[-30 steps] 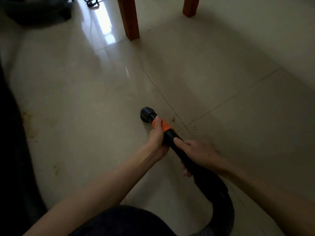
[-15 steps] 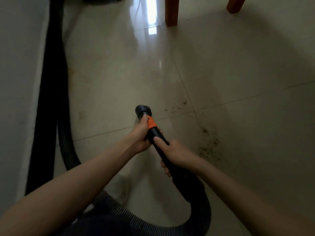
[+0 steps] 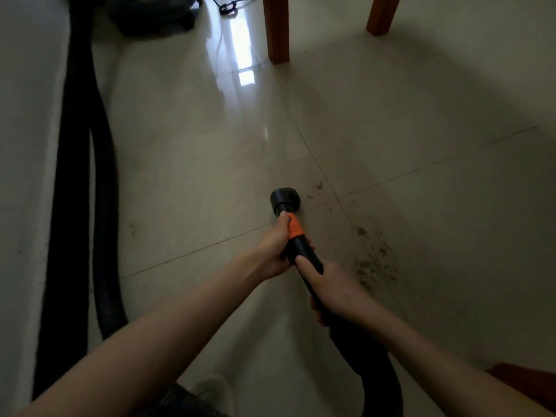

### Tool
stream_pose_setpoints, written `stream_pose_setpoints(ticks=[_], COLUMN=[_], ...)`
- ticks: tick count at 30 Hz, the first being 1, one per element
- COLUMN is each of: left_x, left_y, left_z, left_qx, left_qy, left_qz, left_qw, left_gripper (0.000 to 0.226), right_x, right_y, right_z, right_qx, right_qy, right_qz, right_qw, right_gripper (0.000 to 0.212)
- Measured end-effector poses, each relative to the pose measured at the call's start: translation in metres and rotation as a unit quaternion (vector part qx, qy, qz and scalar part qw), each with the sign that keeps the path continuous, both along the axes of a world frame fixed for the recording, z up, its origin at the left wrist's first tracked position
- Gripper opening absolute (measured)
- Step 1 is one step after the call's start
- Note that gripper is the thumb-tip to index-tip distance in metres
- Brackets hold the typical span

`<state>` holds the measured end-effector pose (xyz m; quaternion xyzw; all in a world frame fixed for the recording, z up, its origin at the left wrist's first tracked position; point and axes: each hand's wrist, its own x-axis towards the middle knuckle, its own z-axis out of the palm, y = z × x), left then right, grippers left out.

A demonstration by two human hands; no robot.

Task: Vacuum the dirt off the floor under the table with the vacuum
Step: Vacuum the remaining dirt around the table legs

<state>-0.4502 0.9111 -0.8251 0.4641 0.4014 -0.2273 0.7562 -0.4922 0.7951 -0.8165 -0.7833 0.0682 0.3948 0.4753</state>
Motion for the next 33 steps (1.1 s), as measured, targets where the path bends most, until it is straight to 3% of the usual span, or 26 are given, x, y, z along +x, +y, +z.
stream_pose_setpoints(ticks=[4,11,16,23,27,33], left_x=[0.018,0.028,0.047,0.077,0.088,0.075], left_y=[-0.011,-0.019,-0.026,-0.038,-0.038,-0.033], left_z=[-0.002,-0.025,-0.021,-0.015,-0.019,-0.020], left_qx=[0.004,0.024,0.021,0.056,0.083,0.075], left_qy=[-0.003,-0.020,-0.029,-0.023,-0.027,-0.027], left_qz=[-0.058,-0.037,-0.067,-0.125,-0.134,-0.121], left_qw=[0.998,0.999,0.997,0.990,0.987,0.989], left_gripper=[0.044,0.045,0.037,0.043,0.056,0.053], right_x=[0.007,0.011,0.022,0.045,0.055,0.048], right_y=[-0.007,-0.013,-0.015,-0.018,-0.017,-0.018], right_z=[0.009,0.016,0.013,0.003,0.000,0.000], right_qx=[-0.002,0.028,0.019,0.019,0.013,0.034], right_qy=[0.009,0.057,0.032,0.010,0.014,0.042], right_qz=[-0.040,-0.066,-0.096,-0.140,-0.139,-0.113], right_qw=[0.999,0.996,0.995,0.990,0.990,0.992], right_gripper=[0.041,0.044,0.045,0.052,0.053,0.052])
